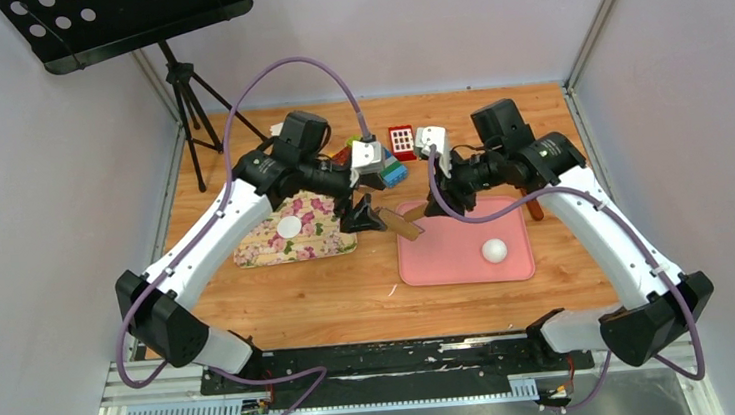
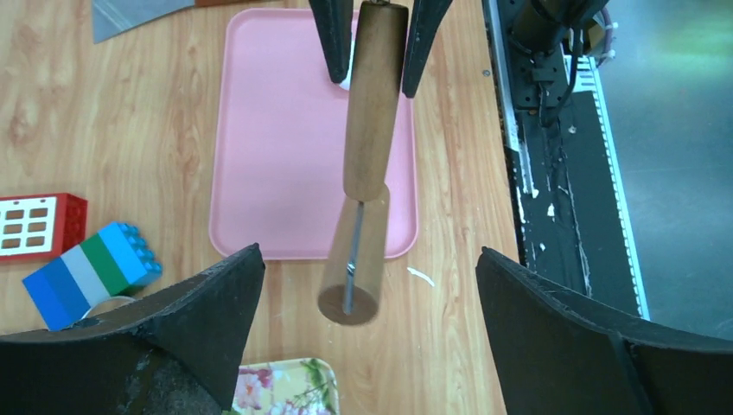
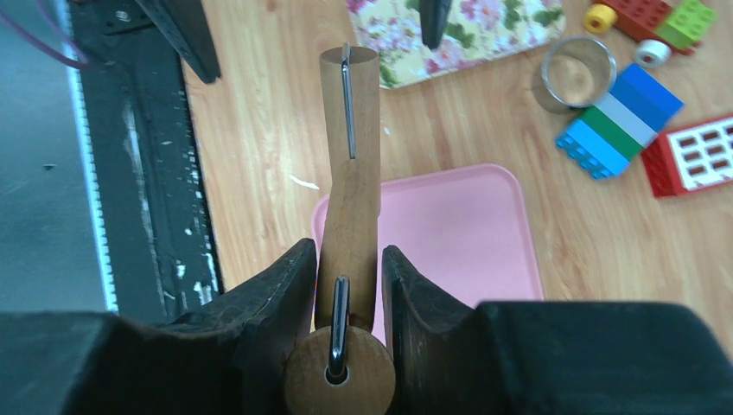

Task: Roll out the dumpling wrappers from the dough
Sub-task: Pick up the rolling pin from the center of the board, then flatten out the dough on the work surface.

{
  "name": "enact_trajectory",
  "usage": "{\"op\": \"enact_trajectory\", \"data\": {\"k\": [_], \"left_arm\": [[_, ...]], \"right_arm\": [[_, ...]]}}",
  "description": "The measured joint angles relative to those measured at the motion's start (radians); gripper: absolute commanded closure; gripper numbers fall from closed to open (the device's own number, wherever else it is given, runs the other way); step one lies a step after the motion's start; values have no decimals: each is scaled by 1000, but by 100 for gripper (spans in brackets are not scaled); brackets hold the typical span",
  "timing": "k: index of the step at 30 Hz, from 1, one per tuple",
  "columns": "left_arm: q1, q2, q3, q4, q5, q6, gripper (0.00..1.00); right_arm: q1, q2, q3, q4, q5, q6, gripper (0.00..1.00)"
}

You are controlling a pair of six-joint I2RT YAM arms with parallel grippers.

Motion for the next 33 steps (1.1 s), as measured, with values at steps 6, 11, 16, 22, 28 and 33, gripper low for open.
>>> {"op": "enact_trajectory", "data": {"k": [6, 11, 16, 22, 28, 33], "left_arm": [[14, -48, -29, 82, -29, -49, 0], [18, -53, -37, 134, -45, -81, 0], [16, -10, -61, 211, -64, -135, 0], [-47, 123, -67, 322, -290, -241, 0], [-117, 321, 31, 344, -530, -281, 5], [-171, 454, 113, 348, -679, -278, 18]], "right_arm": [[0, -73, 0, 1, 161, -3, 100], [0, -109, 25, -66, 284, -30, 100], [2, -126, 18, -106, 436, -91, 100], [-2, -265, -107, -132, 634, -216, 100], [-39, -415, -238, -172, 766, -303, 100], [-113, -507, -261, -198, 789, -337, 100]]}}
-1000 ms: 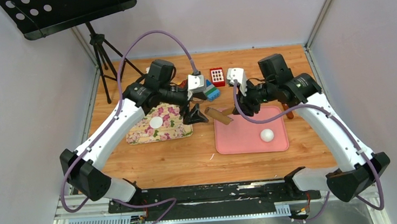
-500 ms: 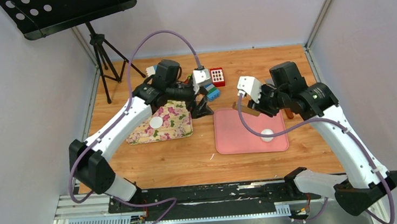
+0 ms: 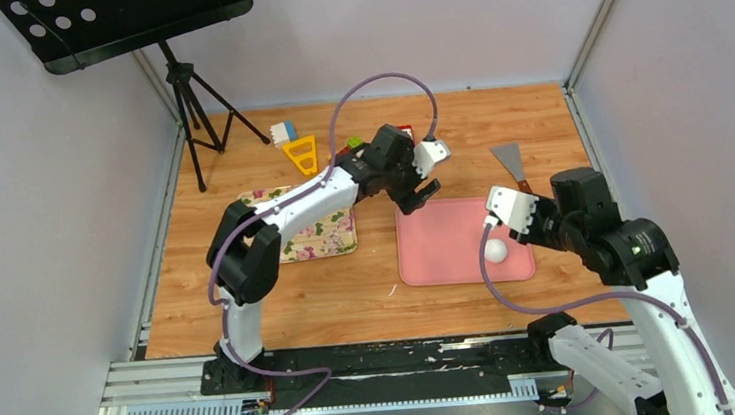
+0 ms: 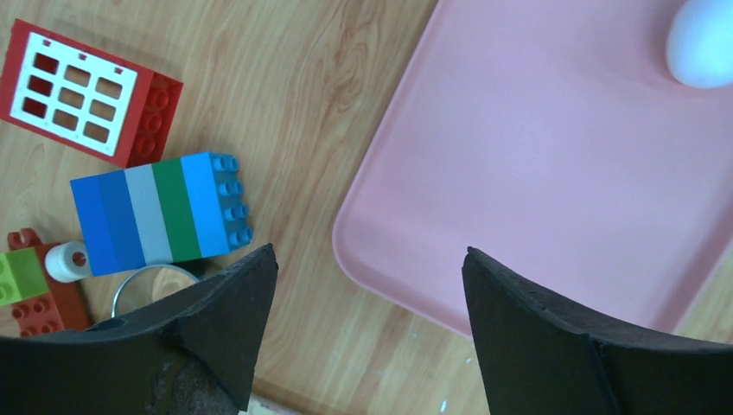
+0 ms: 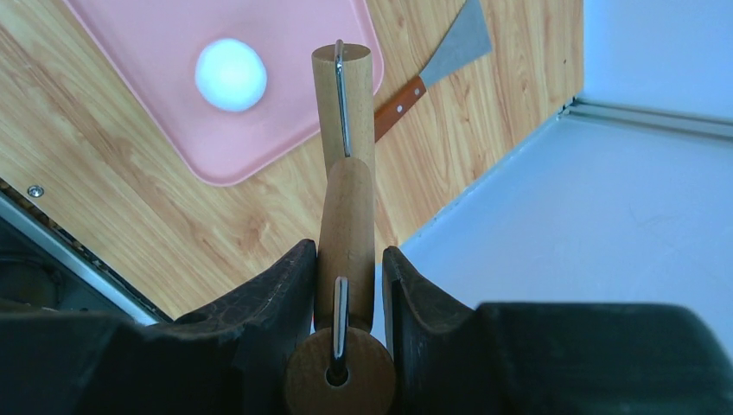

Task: Roll out the dumpling wrappers from the dough
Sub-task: Flatten out the dough on the work surface.

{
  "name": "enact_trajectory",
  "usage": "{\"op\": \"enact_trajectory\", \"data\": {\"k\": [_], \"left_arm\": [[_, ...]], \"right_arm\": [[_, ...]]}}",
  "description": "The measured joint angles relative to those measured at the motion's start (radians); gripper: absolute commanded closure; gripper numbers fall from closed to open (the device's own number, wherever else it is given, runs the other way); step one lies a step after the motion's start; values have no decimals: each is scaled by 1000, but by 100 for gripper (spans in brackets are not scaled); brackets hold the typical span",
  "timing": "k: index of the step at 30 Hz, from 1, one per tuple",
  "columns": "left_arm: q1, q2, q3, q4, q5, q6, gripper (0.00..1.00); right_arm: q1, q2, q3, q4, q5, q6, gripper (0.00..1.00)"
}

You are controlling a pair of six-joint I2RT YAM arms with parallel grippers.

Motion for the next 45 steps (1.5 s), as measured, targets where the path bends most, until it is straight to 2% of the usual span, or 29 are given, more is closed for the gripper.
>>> {"op": "enact_trajectory", "data": {"k": [3, 7, 11, 15, 20, 28, 35, 45], "left_arm": [[-11, 51, 26, 5, -37, -4, 30], [-13, 68, 6, 6, -74, -12, 27], [-6, 35, -65, 10, -90, -14, 27], [8, -40, -135, 1, -101, -13, 32], [27, -136, -205, 4, -121, -3, 48], [48, -151, -314, 31, -118, -2, 58], [48, -149, -363, 73, -87, -15, 60], [47, -77, -365, 103, -39, -41, 62]], "right_arm": [[-19, -43, -31, -23, 2, -31, 100], [-28, -75, -116, -87, 18, -76, 100], [-36, -73, -216, -130, 96, -95, 100], [-40, -47, -255, -151, 125, -92, 100], [-40, 13, -262, -122, 113, -52, 100], [-40, 159, -262, -10, 76, 68, 100], [-40, 180, -262, 68, 47, 128, 100], [-32, 186, -240, 128, -70, 172, 100]]}}
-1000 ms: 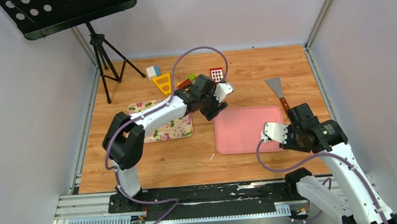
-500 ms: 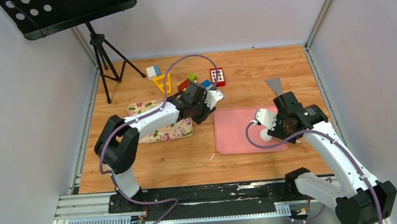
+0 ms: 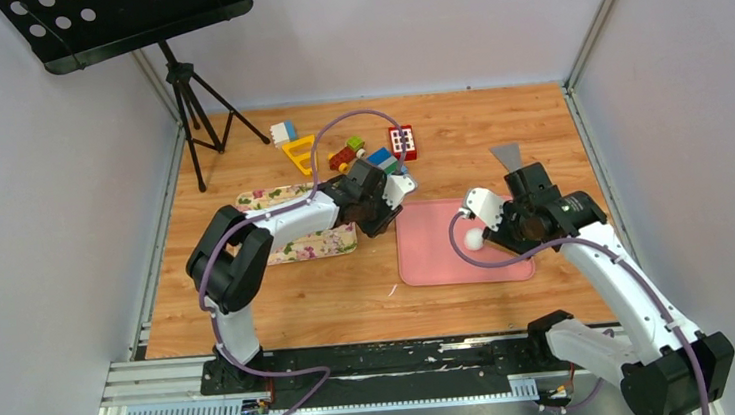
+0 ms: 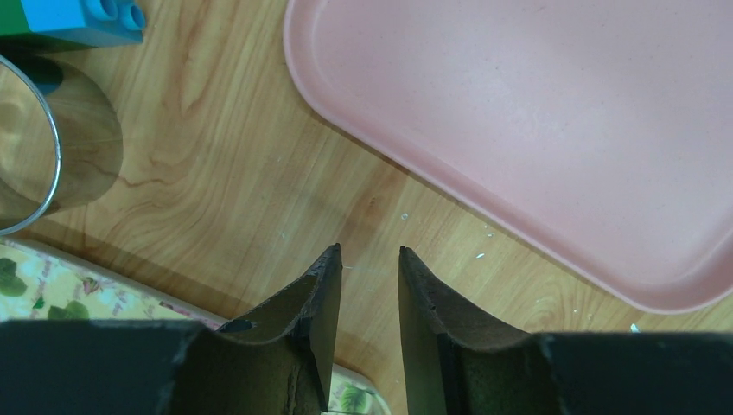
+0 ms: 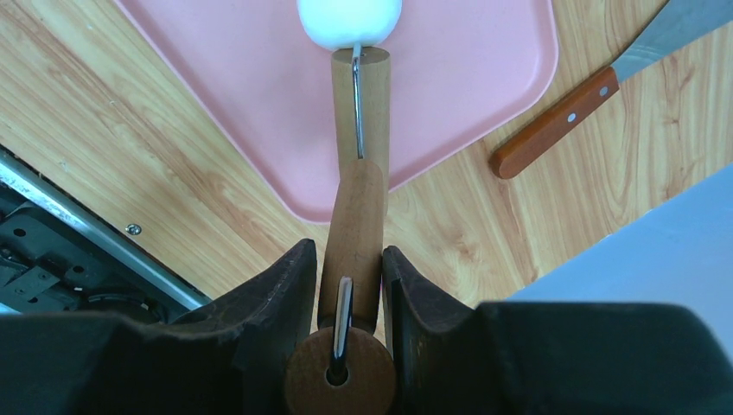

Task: Roll out the dumpling wrappers from the dough
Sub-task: Flatten out the dough on the work surface.

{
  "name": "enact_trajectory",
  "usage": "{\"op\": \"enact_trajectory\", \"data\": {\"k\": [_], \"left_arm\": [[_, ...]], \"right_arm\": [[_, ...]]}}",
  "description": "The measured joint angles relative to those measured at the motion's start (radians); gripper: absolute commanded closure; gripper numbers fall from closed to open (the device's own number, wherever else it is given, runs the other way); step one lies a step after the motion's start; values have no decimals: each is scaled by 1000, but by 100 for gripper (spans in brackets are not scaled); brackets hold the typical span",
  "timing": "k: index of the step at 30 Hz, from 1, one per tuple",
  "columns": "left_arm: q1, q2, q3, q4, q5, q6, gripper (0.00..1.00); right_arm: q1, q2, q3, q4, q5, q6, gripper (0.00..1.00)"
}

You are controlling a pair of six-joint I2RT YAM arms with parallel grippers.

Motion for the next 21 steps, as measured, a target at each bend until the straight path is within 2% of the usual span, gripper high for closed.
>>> {"op": "enact_trajectory", "data": {"k": [13, 21], "left_arm": [[-4, 2, 0, 11, 16, -5, 63], [-5, 8, 0, 12, 17, -12, 66]], "right_arm": [[112, 116, 1, 84, -2, 45, 100], [148, 113, 27, 95, 16, 66, 100]]}}
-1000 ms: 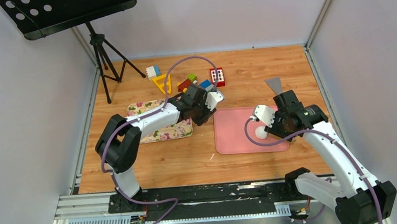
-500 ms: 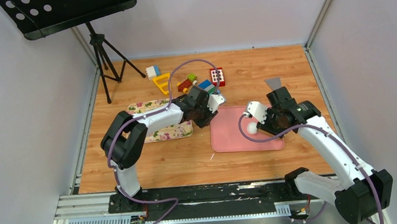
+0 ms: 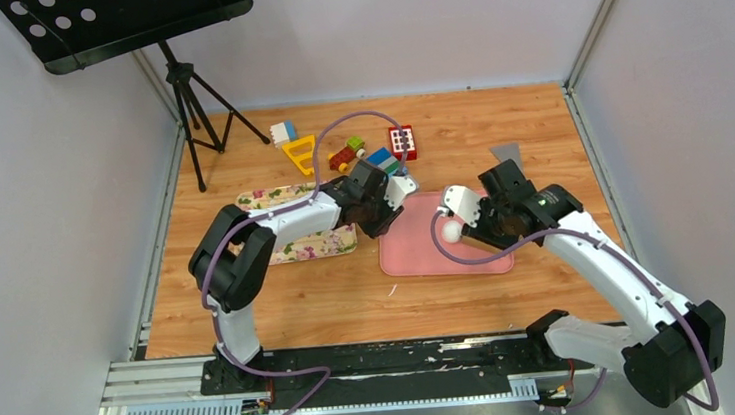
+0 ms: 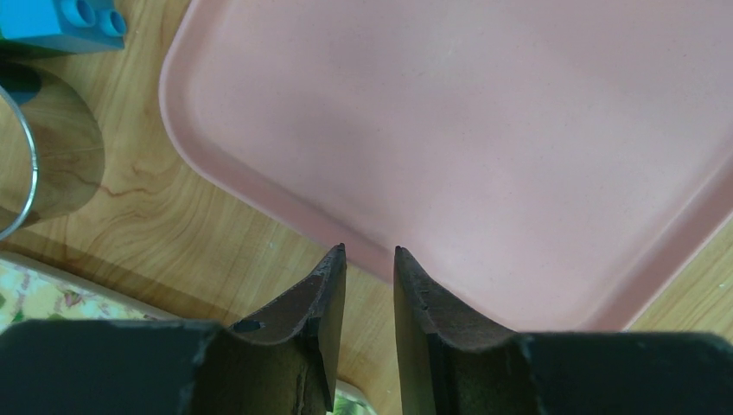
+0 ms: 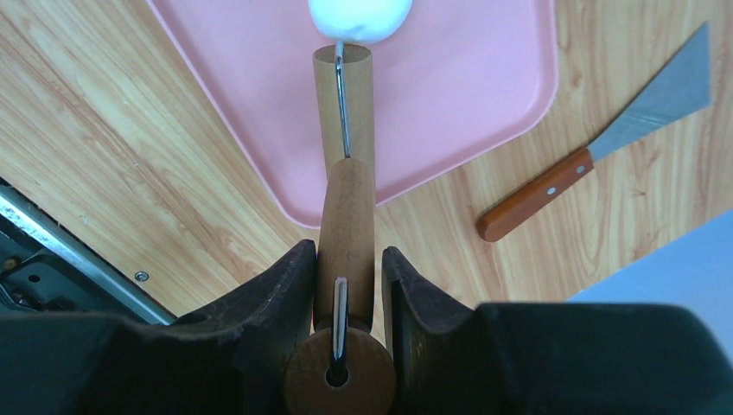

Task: Roll out the dumpling wrappers from the dough
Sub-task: Flatten out the dough on the work surface.

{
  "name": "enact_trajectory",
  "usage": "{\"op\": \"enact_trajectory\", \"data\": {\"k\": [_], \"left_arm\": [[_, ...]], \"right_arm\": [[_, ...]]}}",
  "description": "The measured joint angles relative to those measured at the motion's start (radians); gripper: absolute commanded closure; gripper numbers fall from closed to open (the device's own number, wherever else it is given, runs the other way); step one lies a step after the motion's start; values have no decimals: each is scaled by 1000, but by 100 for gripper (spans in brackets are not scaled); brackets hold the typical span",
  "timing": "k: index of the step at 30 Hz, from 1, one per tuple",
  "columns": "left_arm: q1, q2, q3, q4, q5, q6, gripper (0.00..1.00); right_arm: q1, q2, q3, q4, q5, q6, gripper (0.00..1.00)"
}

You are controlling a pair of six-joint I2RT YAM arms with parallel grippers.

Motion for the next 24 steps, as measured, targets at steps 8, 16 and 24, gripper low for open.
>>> {"op": "enact_trajectory", "data": {"k": [8, 16, 24], "left_arm": [[0, 24, 0, 2, -14, -8, 67], [0, 26, 0, 11, -14, -15, 71], [-7, 40, 13, 30, -12, -18, 71]], "right_arm": [[2, -27, 10, 22, 2, 8, 100], [5, 7, 15, 80, -58, 32, 100], [31, 13, 98, 88, -89, 22, 100]]}}
